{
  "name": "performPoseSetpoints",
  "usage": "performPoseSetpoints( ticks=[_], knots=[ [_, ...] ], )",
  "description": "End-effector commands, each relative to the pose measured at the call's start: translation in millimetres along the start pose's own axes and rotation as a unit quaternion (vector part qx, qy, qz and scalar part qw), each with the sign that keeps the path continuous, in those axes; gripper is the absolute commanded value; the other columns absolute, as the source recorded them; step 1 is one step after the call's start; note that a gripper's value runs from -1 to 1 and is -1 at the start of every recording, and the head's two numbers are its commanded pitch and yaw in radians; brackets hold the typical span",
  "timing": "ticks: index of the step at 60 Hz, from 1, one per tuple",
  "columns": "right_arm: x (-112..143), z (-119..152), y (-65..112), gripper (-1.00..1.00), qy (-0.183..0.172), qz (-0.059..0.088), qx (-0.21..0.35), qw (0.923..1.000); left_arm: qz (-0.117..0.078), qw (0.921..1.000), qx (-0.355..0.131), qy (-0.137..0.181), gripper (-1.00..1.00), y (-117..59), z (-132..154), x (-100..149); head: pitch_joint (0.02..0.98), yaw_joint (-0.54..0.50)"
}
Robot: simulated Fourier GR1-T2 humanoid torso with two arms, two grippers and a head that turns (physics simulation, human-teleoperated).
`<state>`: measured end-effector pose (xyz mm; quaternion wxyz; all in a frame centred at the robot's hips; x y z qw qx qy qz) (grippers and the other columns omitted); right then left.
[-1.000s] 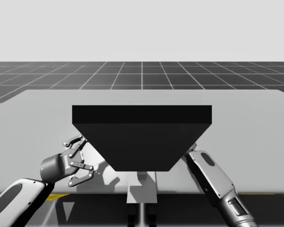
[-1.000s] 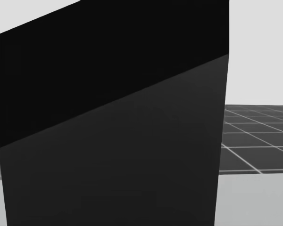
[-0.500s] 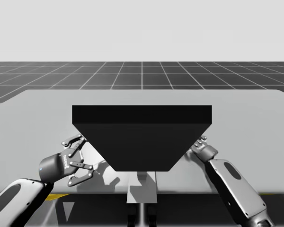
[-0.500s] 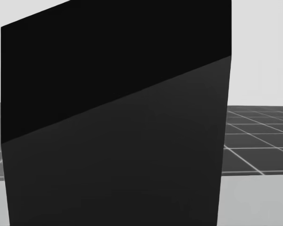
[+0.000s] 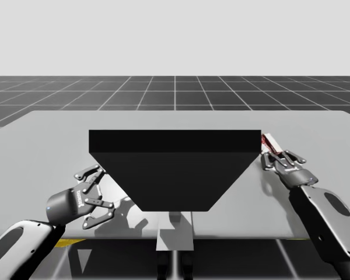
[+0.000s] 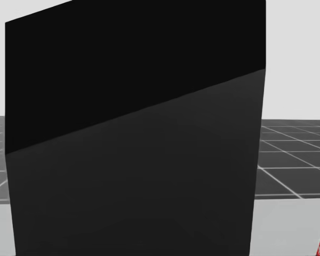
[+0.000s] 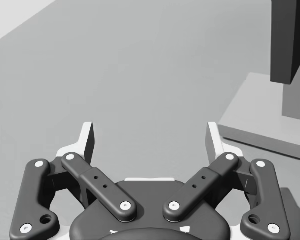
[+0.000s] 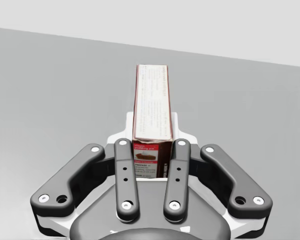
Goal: Reach around the screen and pick up the object behind it.
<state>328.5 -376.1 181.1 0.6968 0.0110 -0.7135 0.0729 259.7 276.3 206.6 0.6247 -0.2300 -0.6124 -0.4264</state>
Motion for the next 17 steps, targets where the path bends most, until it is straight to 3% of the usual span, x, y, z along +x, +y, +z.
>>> performPoseSetpoints(
  ticks=[1,3,4,7,8,17],
  knots=[
    [66.8,-14.9,-64.2,1.0,-0.124,0.015,-0.156,0.9799,0.001,1.0,0.003,0.0,-1.0,1.1,0.9,0.1,0.187,-0.06],
    [75.4,-13.6,-68.7,1.0,-0.144,0.02,-0.175,0.9737,0.001,1.0,0.003,-0.001,-1.0,1.1,0.7,0.3,0.186,-0.06],
    [84.5,-11.8,-73.6,1.0,-0.167,0.023,-0.193,0.9666,0.001,1.0,0.002,-0.001,-1.0,1.1,0.6,0.6,0.186,-0.06],
    [94.2,-8.9,-77.1,1.0,-0.181,0.015,-0.203,0.9623,0.001,1.0,0.002,-0.001,-1.0,1.1,0.6,1.2,0.186,-0.06],
    [103.6,-5.9,-80.8,1.0,-0.2,0.016,-0.217,0.9554,0.0,1.0,0.002,-0.002,-1.0,1.2,0.7,1.4,0.187,-0.06],
    [139.5,9.6,-90.4,1.0,-0.261,0.016,-0.249,0.9325,0.002,1.0,0.005,-0.004,-1.0,2.0,1.6,2.6,0.189,-0.06]
  ],
)
